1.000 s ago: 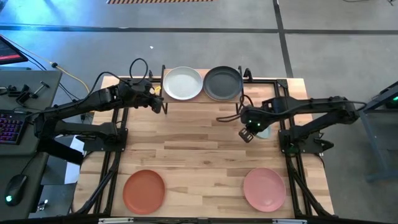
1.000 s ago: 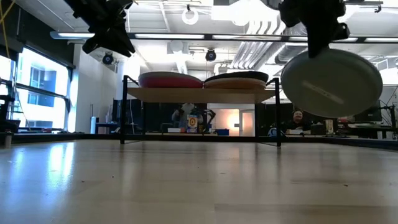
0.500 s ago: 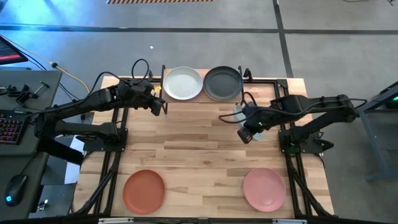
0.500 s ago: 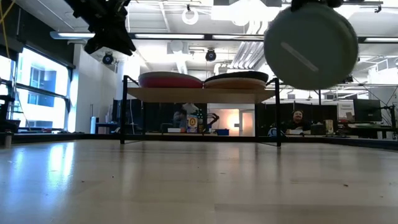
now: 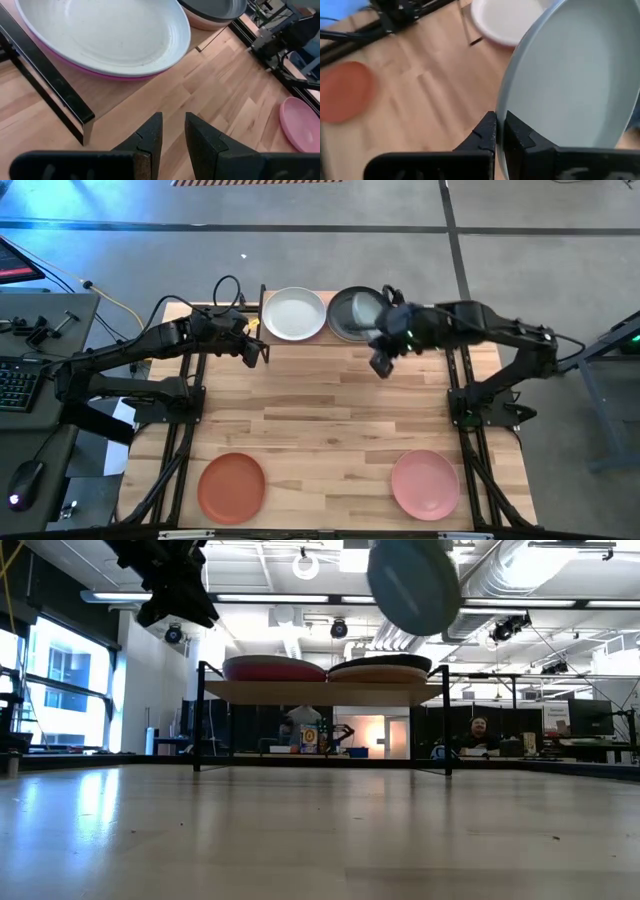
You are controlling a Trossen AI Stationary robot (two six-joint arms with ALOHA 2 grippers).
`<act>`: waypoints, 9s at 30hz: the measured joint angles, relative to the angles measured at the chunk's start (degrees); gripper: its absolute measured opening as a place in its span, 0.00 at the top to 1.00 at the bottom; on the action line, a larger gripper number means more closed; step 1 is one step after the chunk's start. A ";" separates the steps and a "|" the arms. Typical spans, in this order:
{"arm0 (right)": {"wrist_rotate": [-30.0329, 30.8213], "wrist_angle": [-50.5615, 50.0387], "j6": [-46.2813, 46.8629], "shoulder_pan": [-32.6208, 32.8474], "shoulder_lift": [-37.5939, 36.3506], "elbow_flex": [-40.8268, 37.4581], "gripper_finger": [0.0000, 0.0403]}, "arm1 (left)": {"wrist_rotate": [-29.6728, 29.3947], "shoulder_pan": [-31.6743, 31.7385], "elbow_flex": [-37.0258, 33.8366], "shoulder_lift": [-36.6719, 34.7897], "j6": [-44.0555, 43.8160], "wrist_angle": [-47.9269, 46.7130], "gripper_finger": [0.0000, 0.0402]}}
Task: Place and stack plates onto a shelf
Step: Stack the light blue plate on top of the black plate on the shelf, then stack the orange plate on top of the gray plate on the shelf
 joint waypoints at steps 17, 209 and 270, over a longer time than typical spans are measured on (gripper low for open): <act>-6.11 -8.66 -45.82 -16.87 17.55 8.89 1.00 | -0.27 0.01 0.00 0.00 -0.43 0.00 0.82; 6.74 -20.79 -11.47 0.78 22.55 23.01 0.76 | 4.36 -24.22 -10.21 -5.15 -17.74 -7.61 1.00; 6.01 -11.07 -40.98 -34.14 22.53 23.01 0.76 | 3.37 22.59 14.78 13.06 -4.94 8.73 1.00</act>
